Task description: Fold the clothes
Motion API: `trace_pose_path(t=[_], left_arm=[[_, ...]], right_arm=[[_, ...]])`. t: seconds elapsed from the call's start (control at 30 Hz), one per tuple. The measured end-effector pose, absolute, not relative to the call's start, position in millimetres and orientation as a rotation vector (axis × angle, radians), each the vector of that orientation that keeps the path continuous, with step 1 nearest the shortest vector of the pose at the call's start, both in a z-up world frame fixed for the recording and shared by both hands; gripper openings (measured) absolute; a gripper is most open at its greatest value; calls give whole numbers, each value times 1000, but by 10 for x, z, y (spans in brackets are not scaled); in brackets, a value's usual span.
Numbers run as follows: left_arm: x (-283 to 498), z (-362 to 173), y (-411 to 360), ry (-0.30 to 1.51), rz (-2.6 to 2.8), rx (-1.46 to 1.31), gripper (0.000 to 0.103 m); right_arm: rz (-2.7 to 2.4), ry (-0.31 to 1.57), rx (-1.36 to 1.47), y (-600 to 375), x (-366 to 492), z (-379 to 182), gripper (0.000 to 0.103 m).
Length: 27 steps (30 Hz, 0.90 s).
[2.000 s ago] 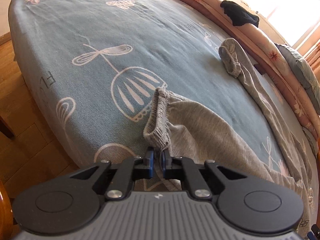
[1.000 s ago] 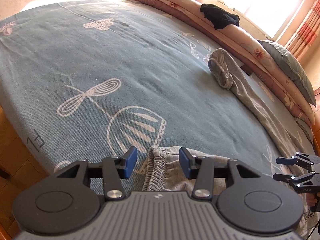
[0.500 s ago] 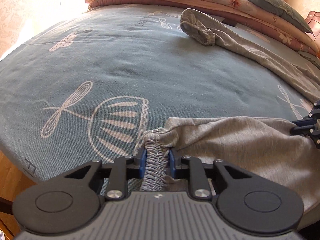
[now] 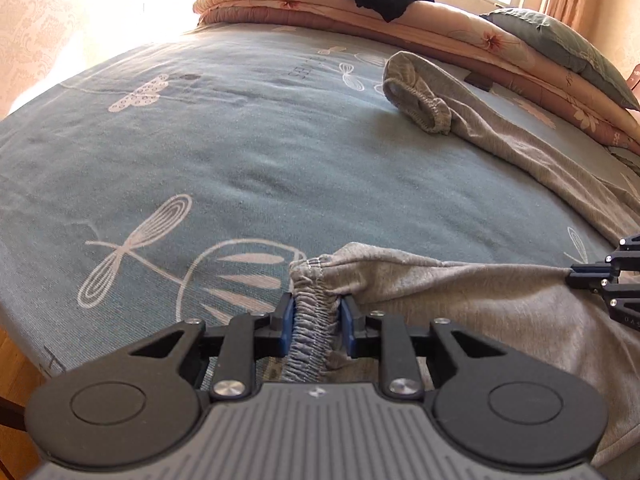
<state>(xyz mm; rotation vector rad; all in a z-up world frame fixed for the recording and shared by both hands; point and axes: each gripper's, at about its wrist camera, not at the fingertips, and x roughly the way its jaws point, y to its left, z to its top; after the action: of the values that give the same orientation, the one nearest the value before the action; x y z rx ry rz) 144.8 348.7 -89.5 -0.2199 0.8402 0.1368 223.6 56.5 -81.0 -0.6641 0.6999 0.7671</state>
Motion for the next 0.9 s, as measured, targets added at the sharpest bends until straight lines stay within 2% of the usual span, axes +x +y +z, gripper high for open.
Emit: trace_pose_path(t=[0.03,0.1,0.13,0.27,0.4,0.5,0.53,0.6,0.63,0.67,0.7,0.9], left_arm=[[1416,-920,3506,849,135,-239,26],[1305,-898,3563,835,141,-282,30],[1235,-875,3603,819,154,-310,37],[1015,-855,3726,804,180,-424,44],[965,-988,3706,871,196,-497,45],[973,-983,3662,868,202,-503,52],[992,-979,3651,873,208,-503,52],[1028,-965,3626,883,228,-492,44],[1038,-953,3612,885,234,-481,22],[1043,-937,3597,884,237,-467,18],[1024,-896,3588,873,242,-458,18],[669,-590,3684,797,223,-476,18]], right_arm=[[758,691,-661,549,2201,-784,22],[750,691,-640,491,2128,-685,38],[758,673,-623,443,2069,-617,41],[892,684,-584,272,1735,-442,42],[1063,753,-596,187,1323,-499,42],[1137,790,-638,197,1061,-608,42],[1134,798,-666,219,989,-659,41],[1114,808,-720,263,888,-755,38],[1116,817,-717,271,863,-760,23],[1123,834,-702,282,864,-750,9],[1123,846,-692,291,858,-735,3],[1200,917,-594,218,717,-595,4]])
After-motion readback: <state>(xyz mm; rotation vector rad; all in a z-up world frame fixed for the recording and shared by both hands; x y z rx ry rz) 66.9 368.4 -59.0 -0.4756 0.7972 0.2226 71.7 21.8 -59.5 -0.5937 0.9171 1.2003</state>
